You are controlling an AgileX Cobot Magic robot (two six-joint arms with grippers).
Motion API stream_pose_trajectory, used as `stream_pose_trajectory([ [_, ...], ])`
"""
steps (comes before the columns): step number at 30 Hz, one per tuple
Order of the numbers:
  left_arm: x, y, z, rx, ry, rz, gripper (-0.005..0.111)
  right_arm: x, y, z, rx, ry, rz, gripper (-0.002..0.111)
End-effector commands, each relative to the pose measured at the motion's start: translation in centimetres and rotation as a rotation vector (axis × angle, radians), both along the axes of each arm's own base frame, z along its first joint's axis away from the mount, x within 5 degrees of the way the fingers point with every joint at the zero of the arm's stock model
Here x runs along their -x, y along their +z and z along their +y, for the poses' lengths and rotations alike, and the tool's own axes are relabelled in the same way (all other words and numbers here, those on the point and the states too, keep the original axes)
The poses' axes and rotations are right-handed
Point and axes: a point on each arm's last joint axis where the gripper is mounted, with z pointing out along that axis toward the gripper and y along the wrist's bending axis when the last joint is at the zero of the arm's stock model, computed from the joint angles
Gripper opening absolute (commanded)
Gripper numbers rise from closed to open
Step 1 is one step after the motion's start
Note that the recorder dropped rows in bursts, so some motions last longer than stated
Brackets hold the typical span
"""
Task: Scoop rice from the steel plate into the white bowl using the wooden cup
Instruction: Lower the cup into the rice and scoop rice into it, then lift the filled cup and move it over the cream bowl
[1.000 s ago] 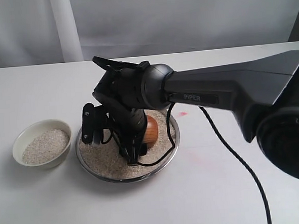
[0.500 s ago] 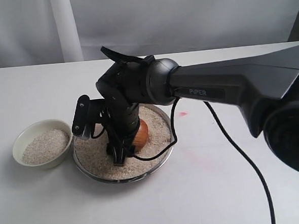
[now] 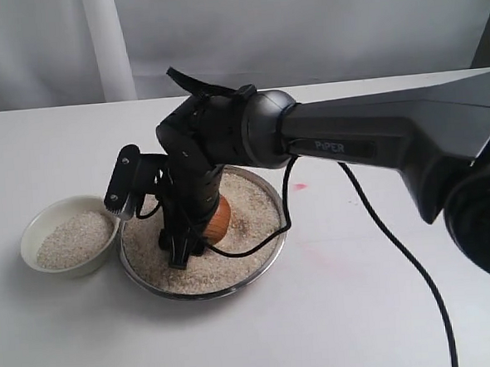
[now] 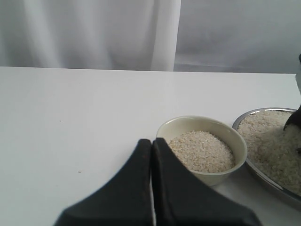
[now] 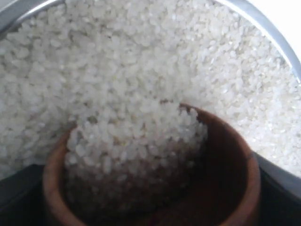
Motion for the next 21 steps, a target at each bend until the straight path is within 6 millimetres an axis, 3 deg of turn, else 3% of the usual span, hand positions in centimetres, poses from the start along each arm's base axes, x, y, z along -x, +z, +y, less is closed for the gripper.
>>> stream_pose_trajectory([
  [1,0.0,0.3,0.0,0.007,-0.003,-0.019,0.000,-0.2,1.0,-1.1,-0.110,-0.037,-0.043,0.000],
  [7,0.0,0.3,0.0,0.007,-0.003,-0.019,0.000,0.0,1.3,-3.6,-0.187,-0.075,-0.087,0.000],
  [14,0.0,0.3,0.0,0.007,-0.003,-0.019,0.000,1.8,3.3,-6.8,-0.513,-0.147,-0.313,0.000],
  [19,0.0,0.3,0.0,0.007,-0.003,-0.019,0.000,3.5,3.1,-8.5,-0.876,-0.296,-0.410,0.000],
  [21,0.0,0.3,0.0,0.007,-0.003,-0.019,0.000,3.7,2.8,-8.6,-0.878,-0.309,-0.396,0.000],
])
